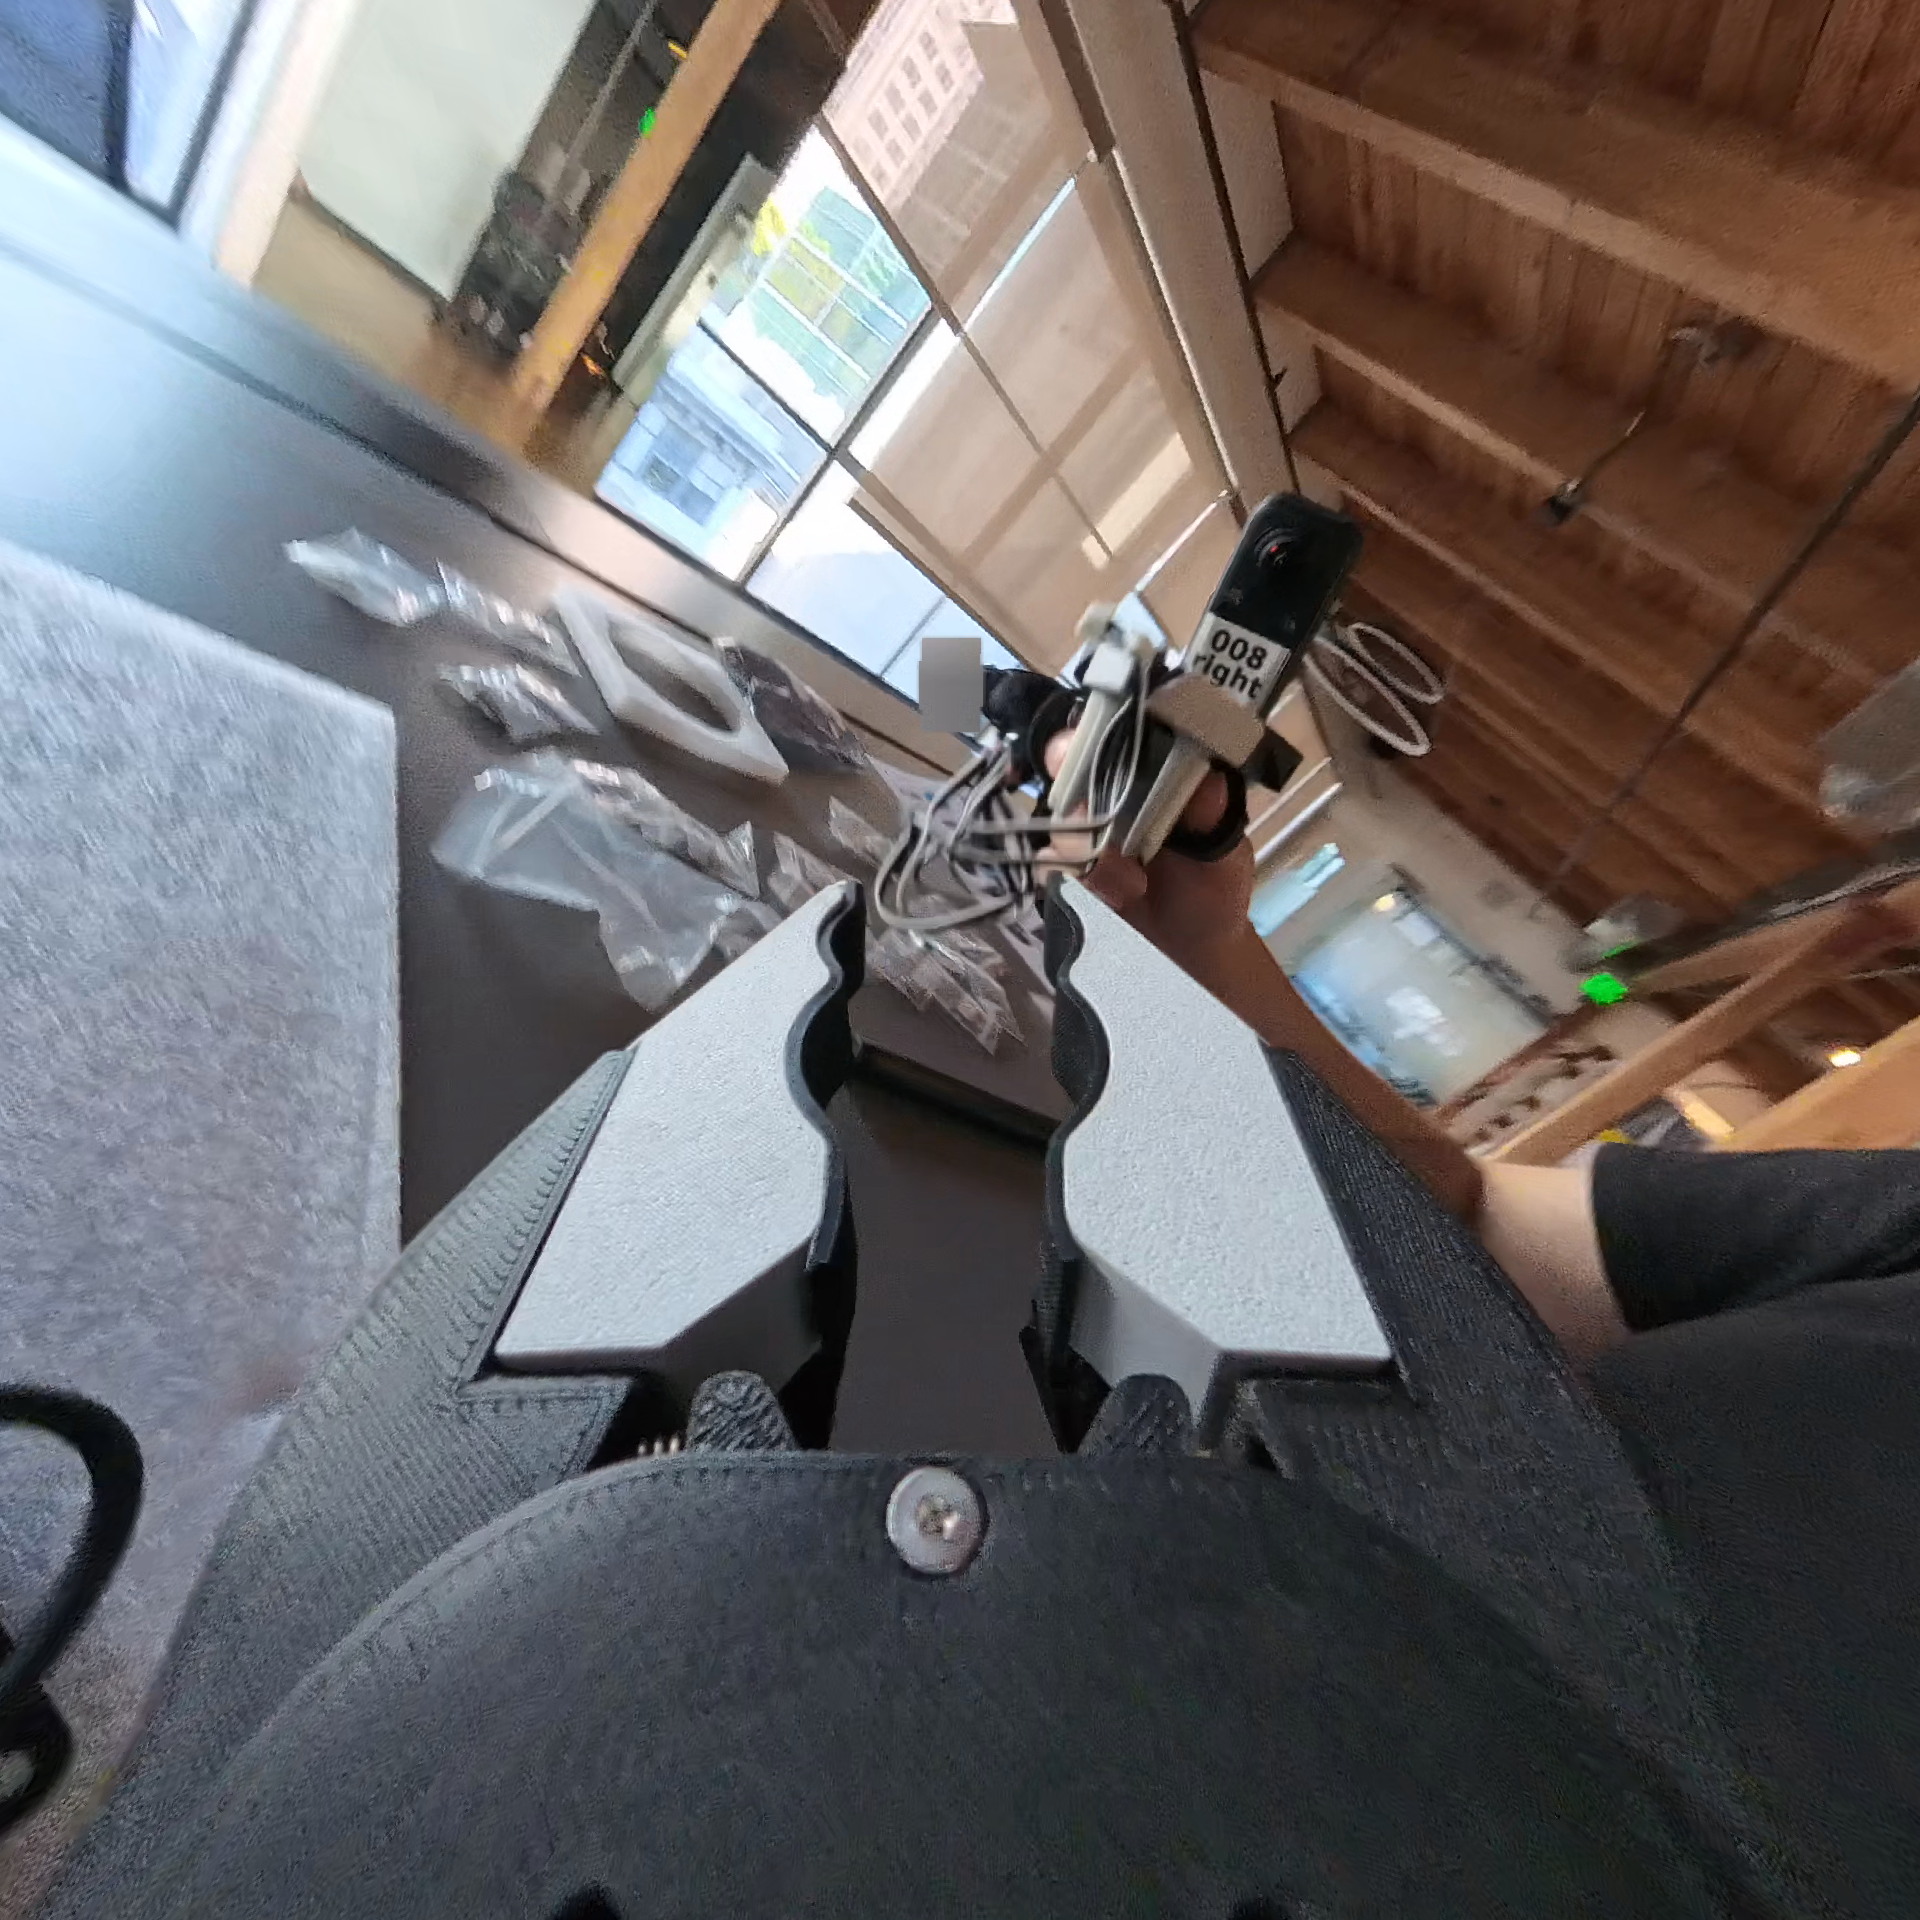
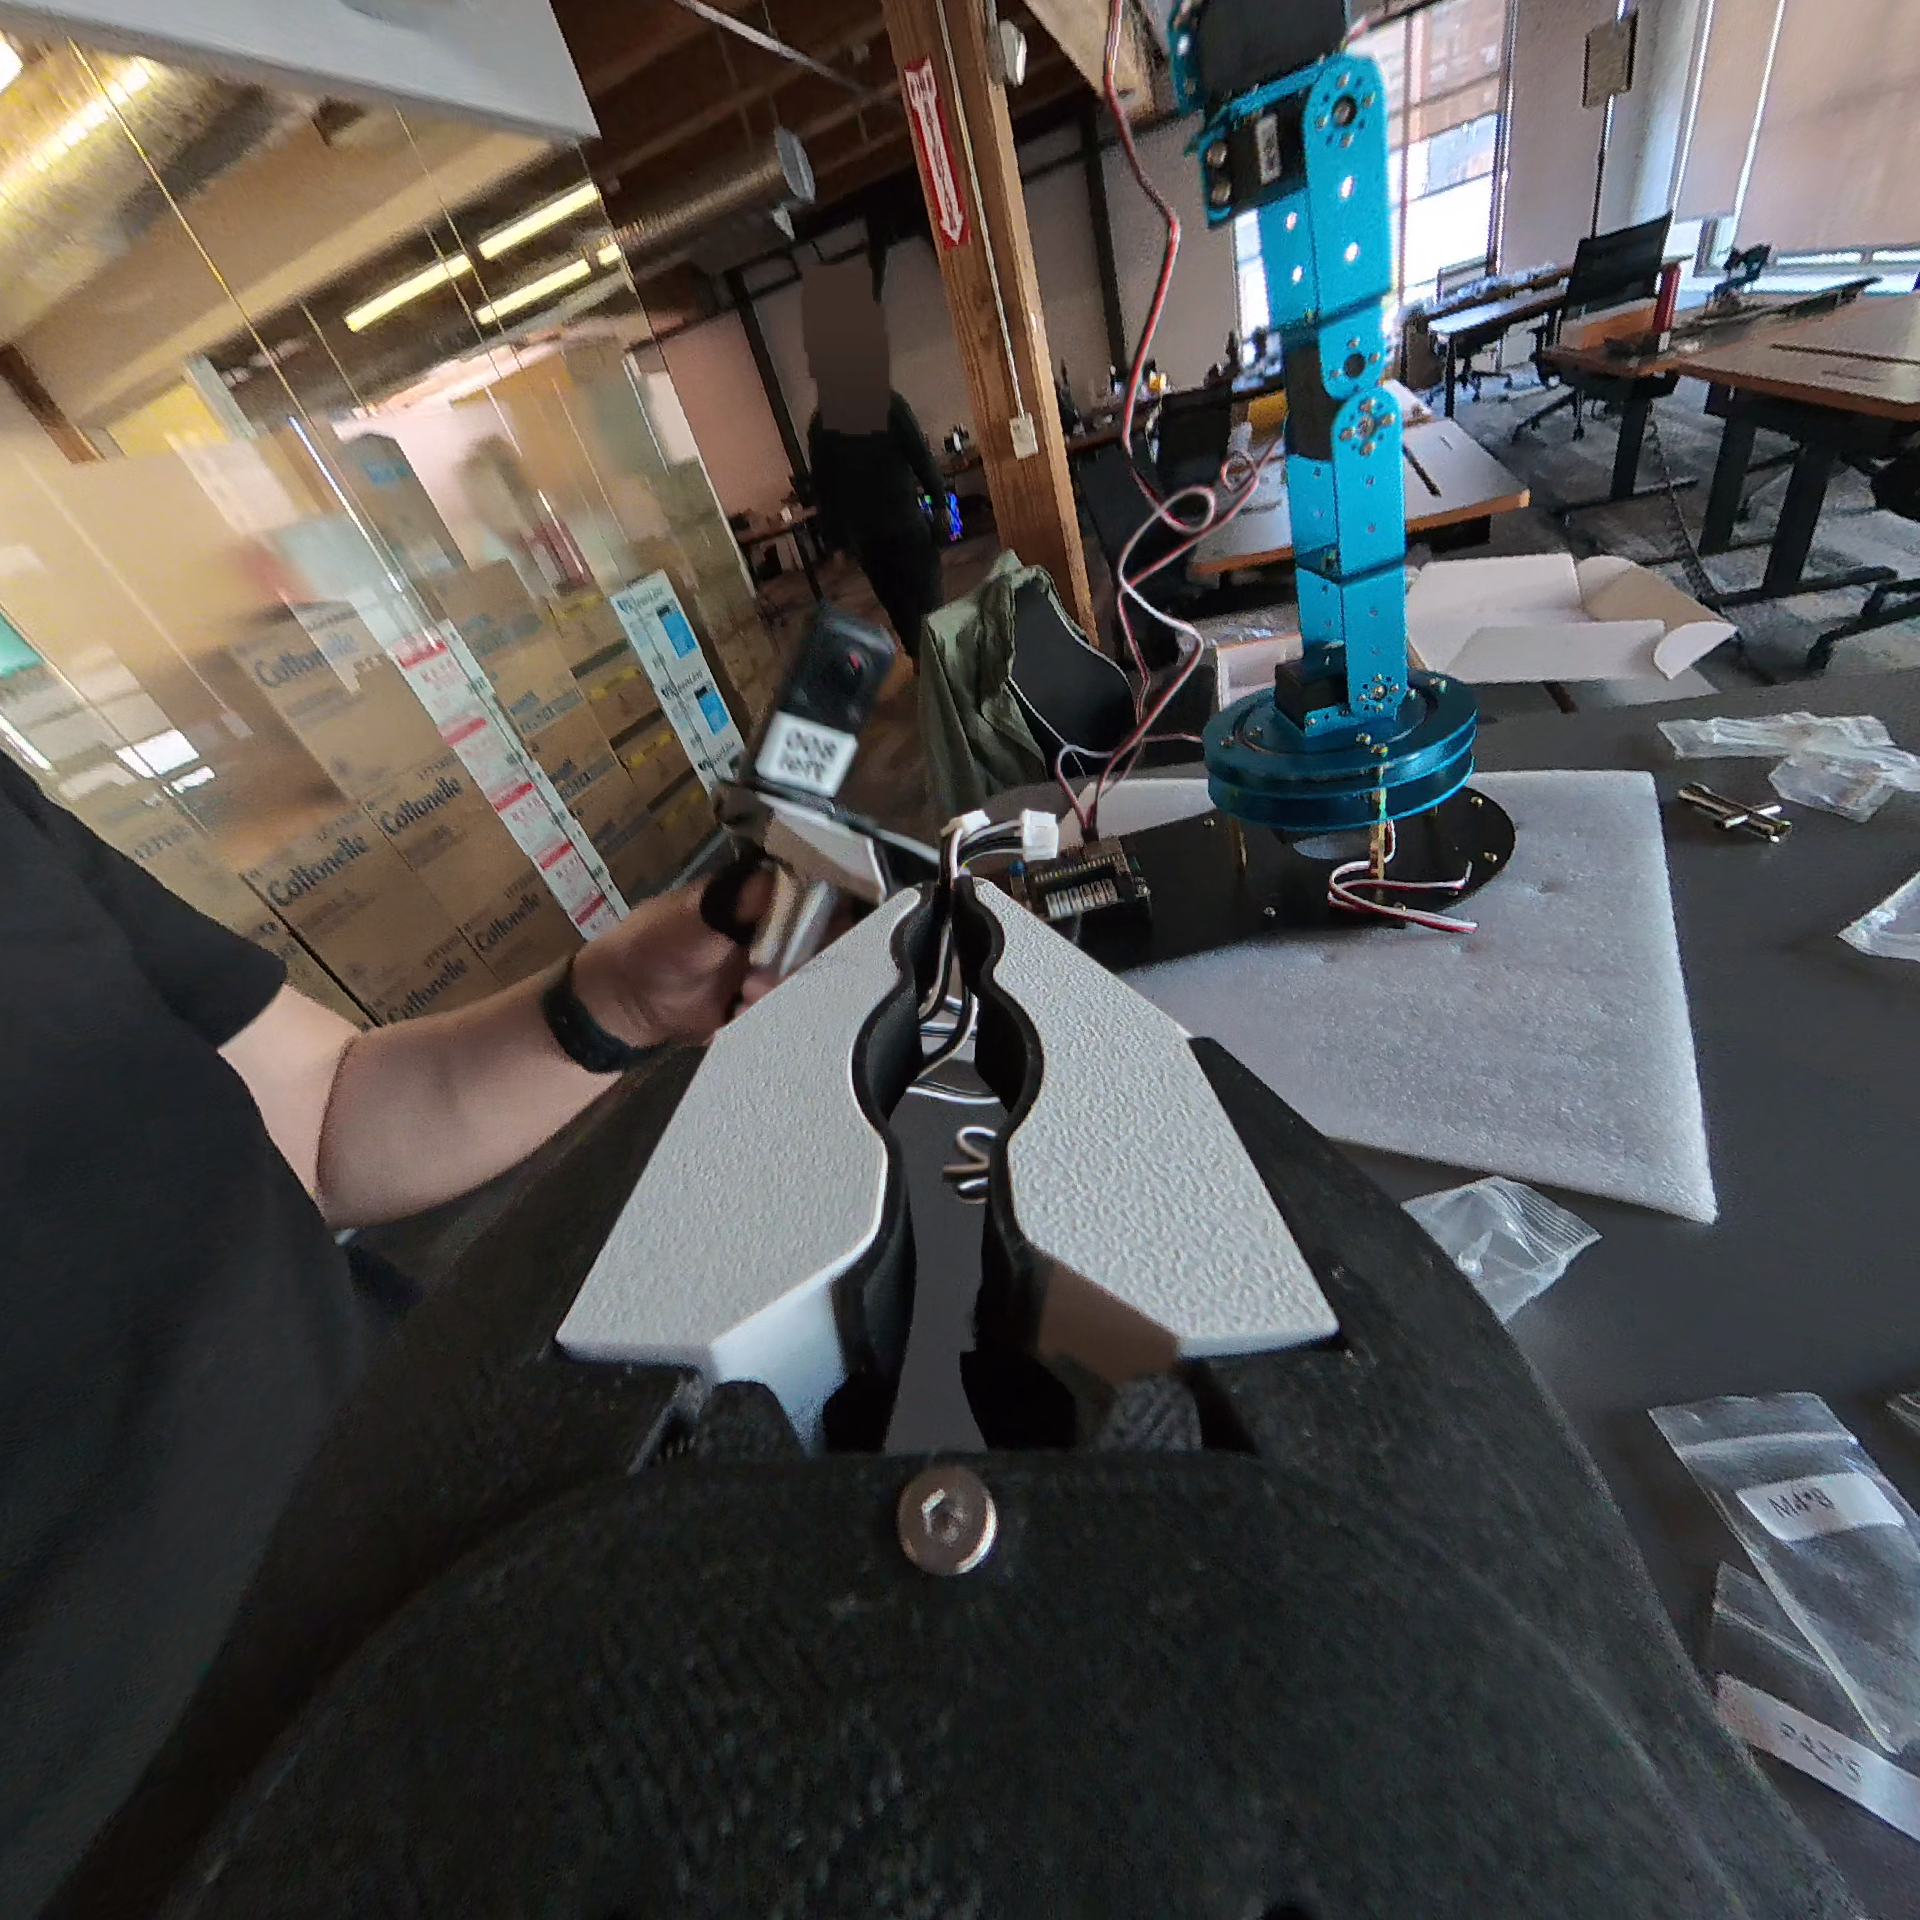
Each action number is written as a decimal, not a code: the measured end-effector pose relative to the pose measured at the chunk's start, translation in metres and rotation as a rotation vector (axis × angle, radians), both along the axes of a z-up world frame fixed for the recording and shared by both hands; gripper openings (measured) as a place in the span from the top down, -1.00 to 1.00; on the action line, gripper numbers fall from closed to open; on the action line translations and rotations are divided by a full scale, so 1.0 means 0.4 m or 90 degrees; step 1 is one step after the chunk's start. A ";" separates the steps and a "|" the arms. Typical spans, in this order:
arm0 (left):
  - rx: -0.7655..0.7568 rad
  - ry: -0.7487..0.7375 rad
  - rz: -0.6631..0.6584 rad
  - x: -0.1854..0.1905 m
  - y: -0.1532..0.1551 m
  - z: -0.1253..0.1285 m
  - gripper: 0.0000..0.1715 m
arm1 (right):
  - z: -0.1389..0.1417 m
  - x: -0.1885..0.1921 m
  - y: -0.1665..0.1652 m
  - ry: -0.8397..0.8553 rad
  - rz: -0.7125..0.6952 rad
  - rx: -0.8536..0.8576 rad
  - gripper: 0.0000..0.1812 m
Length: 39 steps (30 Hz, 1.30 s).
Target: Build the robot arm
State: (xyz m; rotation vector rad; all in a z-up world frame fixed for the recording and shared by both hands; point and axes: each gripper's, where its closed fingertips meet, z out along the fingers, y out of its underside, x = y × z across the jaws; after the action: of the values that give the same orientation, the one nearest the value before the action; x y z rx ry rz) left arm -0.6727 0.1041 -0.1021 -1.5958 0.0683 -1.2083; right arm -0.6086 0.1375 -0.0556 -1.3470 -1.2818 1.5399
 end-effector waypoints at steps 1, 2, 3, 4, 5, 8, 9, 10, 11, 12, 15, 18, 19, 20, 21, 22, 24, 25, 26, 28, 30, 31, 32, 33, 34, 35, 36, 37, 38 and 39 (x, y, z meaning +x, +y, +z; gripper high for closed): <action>0.022 0.022 0.005 0.006 0.002 0.023 0.63 | -0.005 -0.001 -0.003 -0.012 -0.001 0.010 1.00; 0.040 0.043 -0.001 0.021 0.004 0.044 0.64 | -0.011 -0.003 -0.002 -0.023 -0.009 0.022 1.00; 0.050 0.060 -0.013 0.043 0.006 0.060 0.64 | -0.017 -0.005 -0.003 -0.033 -0.017 0.038 1.00; 0.054 0.071 -0.027 0.067 0.010 0.071 0.64 | -0.020 -0.008 -0.010 -0.039 -0.018 0.057 1.00; 0.047 0.074 -0.036 0.087 0.019 0.076 0.65 | -0.022 -0.011 -0.019 -0.042 -0.018 0.076 1.00; 0.037 0.038 -0.072 0.131 0.033 0.089 0.69 | -0.028 -0.021 -0.040 -0.056 -0.021 0.127 1.00; 0.038 0.029 -0.082 0.142 0.033 0.090 0.74 | -0.030 -0.023 -0.047 -0.059 -0.019 0.135 1.00; 0.038 0.031 -0.086 0.150 0.035 0.086 0.77 | -0.031 -0.024 -0.056 -0.062 -0.012 0.140 1.00; 0.040 0.031 -0.089 0.158 0.037 0.083 0.78 | -0.036 -0.025 -0.066 -0.066 -0.003 0.143 1.00; 0.044 0.023 -0.095 0.163 0.036 0.084 0.84 | -0.044 -0.025 -0.065 -0.077 -0.005 0.148 1.00; 0.043 -0.004 -0.117 0.171 0.037 0.082 0.93 | -0.053 -0.020 -0.064 -0.078 -0.006 0.132 1.00; 0.034 -0.026 -0.115 0.169 0.045 0.077 0.95 | -0.057 -0.019 -0.060 -0.071 -0.011 0.112 0.97; 0.030 -0.029 -0.112 0.168 0.048 0.075 0.95 | -0.058 -0.018 -0.060 -0.070 -0.012 0.107 0.95; 0.024 -0.032 -0.108 0.166 0.052 0.072 0.95 | -0.061 -0.019 -0.061 -0.070 -0.012 0.099 0.90; 0.019 -0.033 -0.104 0.164 0.055 0.069 0.96 | -0.063 -0.019 -0.062 -0.070 -0.014 0.092 0.86; 0.014 -0.034 -0.101 0.163 0.058 0.065 0.96 | -0.066 -0.020 -0.062 -0.070 -0.019 0.088 0.83; 0.006 -0.036 -0.098 0.162 0.062 0.059 0.96 | -0.071 -0.020 -0.061 -0.067 -0.028 0.085 0.80; 0.002 -0.039 -0.095 0.161 0.065 0.057 0.96 | -0.073 -0.020 -0.061 -0.065 -0.032 0.081 0.78; 0.000 -0.041 -0.090 0.159 0.068 0.054 0.96 | -0.075 -0.020 -0.057 -0.066 -0.042 0.075 0.78; -0.005 -0.040 -0.083 0.156 0.072 0.046 0.96 | -0.082 -0.022 -0.053 -0.071 -0.055 0.073 0.77; -0.009 -0.046 -0.073 0.147 0.077 0.042 0.96 | -0.096 -0.020 -0.041 -0.089 -0.080 0.090 0.73; -0.008 -0.054 -0.068 0.141 0.079 0.042 0.96 | -0.103 -0.018 -0.038 -0.098 -0.087 0.101 0.73; -0.008 -0.062 -0.068 0.136 0.079 0.042 0.96 | -0.108 -0.016 -0.039 -0.105 -0.087 0.108 0.73; -0.010 -0.065 -0.071 0.134 0.077 0.041 0.96 | -0.114 -0.014 -0.040 -0.110 -0.085 0.109 0.73; -0.011 -0.068 -0.078 0.134 0.075 0.041 0.96 | -0.120 -0.013 -0.041 -0.115 -0.081 0.109 0.73; -0.011 -0.073 -0.086 0.134 0.071 0.042 0.96 | -0.127 -0.011 -0.042 -0.120 -0.077 0.110 0.72; -0.009 -0.079 -0.091 0.134 0.068 0.046 0.97 | -0.133 -0.009 -0.041 -0.122 -0.076 0.113 0.72; -0.005 -0.086 -0.097 0.135 0.064 0.050 0.97 | -0.138 -0.008 -0.039 -0.122 -0.076 0.116 0.71; -0.003 -0.090 -0.105 0.137 0.060 0.054 0.97 | -0.142 -0.007 -0.035 -0.122 -0.081 0.115 0.70; -0.003 -0.092 -0.112 0.139 0.055 0.056 0.96 | -0.146 -0.007 -0.029 -0.122 -0.086 0.110 0.67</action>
State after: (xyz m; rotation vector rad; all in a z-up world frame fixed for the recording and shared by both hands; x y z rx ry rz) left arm -0.6169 0.1262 -0.0796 -1.5255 0.1153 -1.4585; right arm -0.6115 0.1260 -0.1139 -1.4640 -1.3750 1.2029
